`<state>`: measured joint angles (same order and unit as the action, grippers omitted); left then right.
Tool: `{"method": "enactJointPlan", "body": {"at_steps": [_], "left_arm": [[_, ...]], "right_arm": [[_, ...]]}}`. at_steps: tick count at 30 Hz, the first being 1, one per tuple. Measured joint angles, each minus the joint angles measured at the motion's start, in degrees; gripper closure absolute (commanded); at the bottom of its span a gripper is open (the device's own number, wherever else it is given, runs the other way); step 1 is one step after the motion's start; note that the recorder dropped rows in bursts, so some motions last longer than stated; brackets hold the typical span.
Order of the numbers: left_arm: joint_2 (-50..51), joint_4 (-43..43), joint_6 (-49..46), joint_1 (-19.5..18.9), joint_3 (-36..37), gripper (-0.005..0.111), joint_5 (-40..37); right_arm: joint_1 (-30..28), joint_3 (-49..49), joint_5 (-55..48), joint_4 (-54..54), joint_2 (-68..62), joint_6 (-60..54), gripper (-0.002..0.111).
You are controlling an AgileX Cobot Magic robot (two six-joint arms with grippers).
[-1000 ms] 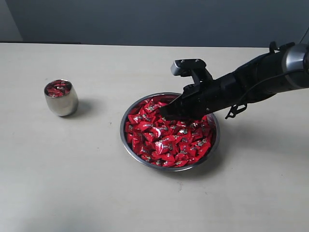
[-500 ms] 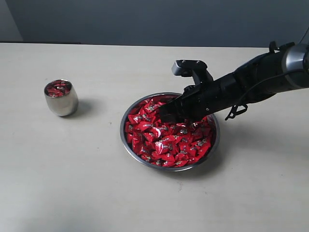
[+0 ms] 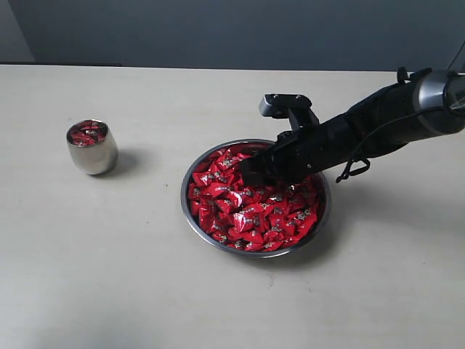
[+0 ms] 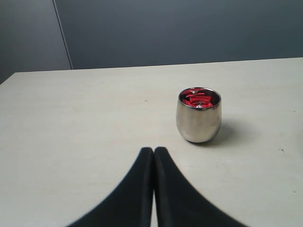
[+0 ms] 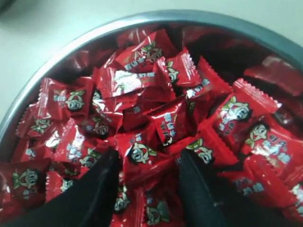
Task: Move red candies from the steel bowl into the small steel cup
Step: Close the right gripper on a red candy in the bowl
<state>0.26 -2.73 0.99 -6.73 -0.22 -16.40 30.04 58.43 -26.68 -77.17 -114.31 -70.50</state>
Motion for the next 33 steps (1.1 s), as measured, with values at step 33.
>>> {"method": "enactJointPlan", "body": {"at_steps": [33], "left_arm": [[0.0,0.0,0.0,0.0,0.0,0.106,0.0]], "right_arm": [[0.0,2.8,-5.2,0.0,-3.2,0.9,0.067]]}}
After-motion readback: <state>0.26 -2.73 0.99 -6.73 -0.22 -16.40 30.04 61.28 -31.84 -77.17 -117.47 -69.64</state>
